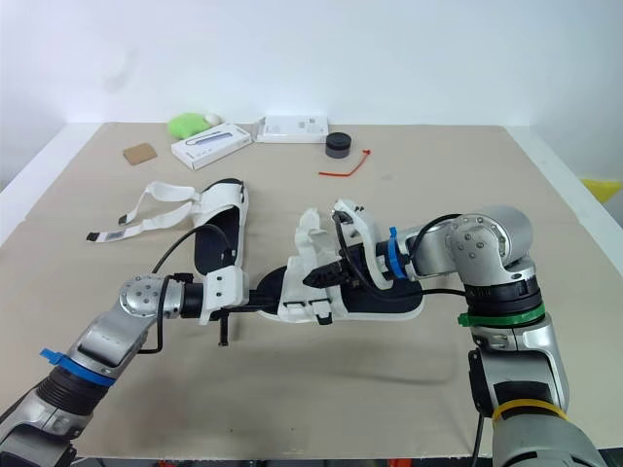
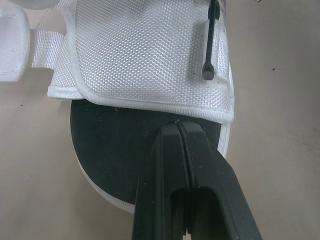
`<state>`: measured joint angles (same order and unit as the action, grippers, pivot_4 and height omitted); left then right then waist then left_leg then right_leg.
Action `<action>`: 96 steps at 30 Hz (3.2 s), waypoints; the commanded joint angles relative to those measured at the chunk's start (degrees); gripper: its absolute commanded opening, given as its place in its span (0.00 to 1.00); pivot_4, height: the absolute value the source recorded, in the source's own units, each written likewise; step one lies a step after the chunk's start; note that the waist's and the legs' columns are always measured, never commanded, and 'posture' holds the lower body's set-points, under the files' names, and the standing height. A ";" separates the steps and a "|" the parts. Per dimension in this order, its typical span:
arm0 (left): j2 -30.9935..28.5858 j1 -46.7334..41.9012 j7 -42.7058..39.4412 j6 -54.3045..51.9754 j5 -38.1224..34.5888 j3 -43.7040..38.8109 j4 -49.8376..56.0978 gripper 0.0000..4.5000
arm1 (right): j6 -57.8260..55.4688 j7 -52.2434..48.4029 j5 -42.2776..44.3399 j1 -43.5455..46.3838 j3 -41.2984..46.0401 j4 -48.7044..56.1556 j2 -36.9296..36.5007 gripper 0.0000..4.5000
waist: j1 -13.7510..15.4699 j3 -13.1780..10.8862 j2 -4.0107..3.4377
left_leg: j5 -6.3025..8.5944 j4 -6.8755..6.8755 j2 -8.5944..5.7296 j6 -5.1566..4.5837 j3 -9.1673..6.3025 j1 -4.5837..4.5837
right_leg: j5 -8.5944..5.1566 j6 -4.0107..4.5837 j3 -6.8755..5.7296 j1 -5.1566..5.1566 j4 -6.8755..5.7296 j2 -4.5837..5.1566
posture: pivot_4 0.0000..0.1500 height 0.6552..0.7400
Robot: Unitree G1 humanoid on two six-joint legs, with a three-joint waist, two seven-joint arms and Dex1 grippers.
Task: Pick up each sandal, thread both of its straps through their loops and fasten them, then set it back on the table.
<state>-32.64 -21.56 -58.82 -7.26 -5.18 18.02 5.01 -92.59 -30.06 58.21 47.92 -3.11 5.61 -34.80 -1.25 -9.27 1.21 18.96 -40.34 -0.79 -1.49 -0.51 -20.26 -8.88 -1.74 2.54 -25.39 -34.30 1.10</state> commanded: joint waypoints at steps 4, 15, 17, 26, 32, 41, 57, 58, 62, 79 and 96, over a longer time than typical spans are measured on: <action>-0.83 1.26 0.07 -1.35 2.75 1.77 -3.74 0.00 | 0.09 -0.66 0.49 -1.39 1.59 5.62 -1.43 0.01 | 0.01 0.00 0.00 | 0.00 0.00 0.00 0.00 -0.01 0.00 | 0.00 -0.01 -0.01 0.00 0.00 -0.01 | 1.00 1.00; -0.79 1.04 0.09 -1.35 2.78 1.86 -4.18 0.00 | 2.61 -1.12 -1.52 -3.79 1.08 9.19 -1.65 0.01 | 0.03 0.00 0.00 | 0.00 0.00 -0.04 0.00 -0.01 0.00 | -0.03 -0.04 -0.01 0.01 0.00 0.03 | 1.00 1.00; -0.82 1.08 0.08 -1.38 2.78 1.89 -4.09 0.00 | 2.68 -1.44 -1.53 -3.96 1.18 9.38 -1.75 0.01 | 0.02 0.00 0.00 | 0.00 0.00 -0.03 0.00 -0.01 0.01 | -0.03 -0.05 -0.01 0.02 0.00 0.01 | 1.00 1.00; -0.71 0.65 -0.14 -1.19 2.79 1.93 -4.63 0.00 | 3.83 -5.00 -0.97 -3.28 2.27 9.26 -3.11 0.42 | 0.03 0.01 -0.01 | 0.00 0.00 -0.03 0.00 -0.01 0.03 | -0.03 -0.05 0.00 0.03 0.00 0.00 | 1.00 1.00; -0.79 0.47 -0.36 -0.86 2.78 1.93 -4.94 0.00 | 9.94 -12.20 -1.63 -3.12 3.30 10.03 -8.65 0.98 | 0.02 0.01 -0.01 | 0.00 0.00 -0.03 0.00 0.00 0.06 | -0.03 -0.06 0.00 0.05 0.00 -0.02 | 1.00 1.00; -1.07 -0.21 -0.85 -0.31 2.70 1.73 -5.93 0.00 | 13.65 -27.89 5.47 -14.25 8.80 17.81 -22.43 0.98 | 0.19 0.01 -0.03 | 0.00 0.00 -0.07 -0.01 -0.06 0.05 | -0.09 -0.12 0.00 0.08 0.01 0.00 | 1.00 1.00; -1.30 -0.51 -1.69 -0.50 2.75 1.61 -5.74 0.00 | 22.60 -19.61 -5.39 -23.87 1.68 19.20 -15.53 0.98 | 0.09 0.03 -0.04 | -0.09 -0.01 -0.08 0.07 0.04 0.17 | 0.00 -0.23 0.09 0.13 -0.02 -0.01 | 1.00 1.00; -1.32 -0.50 -1.71 -0.47 2.77 1.62 -5.75 0.00 | 22.53 -19.59 -5.37 -23.80 1.65 19.13 -15.34 0.98 | 0.09 0.04 -0.04 | -0.09 -0.01 -0.09 0.07 0.05 0.17 | 0.00 -0.23 0.10 0.13 -0.02 -0.01 | 1.00 1.00; -1.15 -0.45 -1.57 -0.78 2.73 1.67 -5.30 0.00 | 22.50 -20.49 -6.35 -22.66 -0.50 18.35 -14.68 0.98 | 0.08 0.04 -0.04 | -0.10 -0.01 -0.07 0.07 0.05 0.19 | 0.01 -0.23 0.10 0.15 -0.02 -0.04 | 1.00 1.00; -1.34 0.41 -1.07 -1.34 2.72 1.60 -4.15 0.00 | 18.79 -18.33 -7.80 -17.45 -2.24 12.95 -9.05 0.40 | 0.04 0.03 -0.04 | -0.11 -0.01 -0.05 0.04 0.03 0.16 | 0.04 -0.17 0.13 0.11 -0.02 -0.08 | 1.00 1.00; -1.11 0.59 -0.73 -1.61 2.59 1.94 -4.00 0.00 | 21.00 -25.77 -11.92 -21.18 -11.60 18.76 -17.90 0.01 | 0.04 0.04 -0.03 | -0.10 -0.01 -0.08 0.04 0.04 0.14 | 0.02 -0.18 0.10 0.10 -0.01 -0.03 | 1.00 1.00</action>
<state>-32.77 -22.53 -59.27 -6.69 -5.00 18.17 3.42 -72.93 -53.93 47.00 26.98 -13.70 22.03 -51.48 -1.21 -9.23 1.17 18.86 -40.35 -0.87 -1.45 -0.46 -20.12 -8.86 -1.92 2.63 -25.30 -34.30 1.08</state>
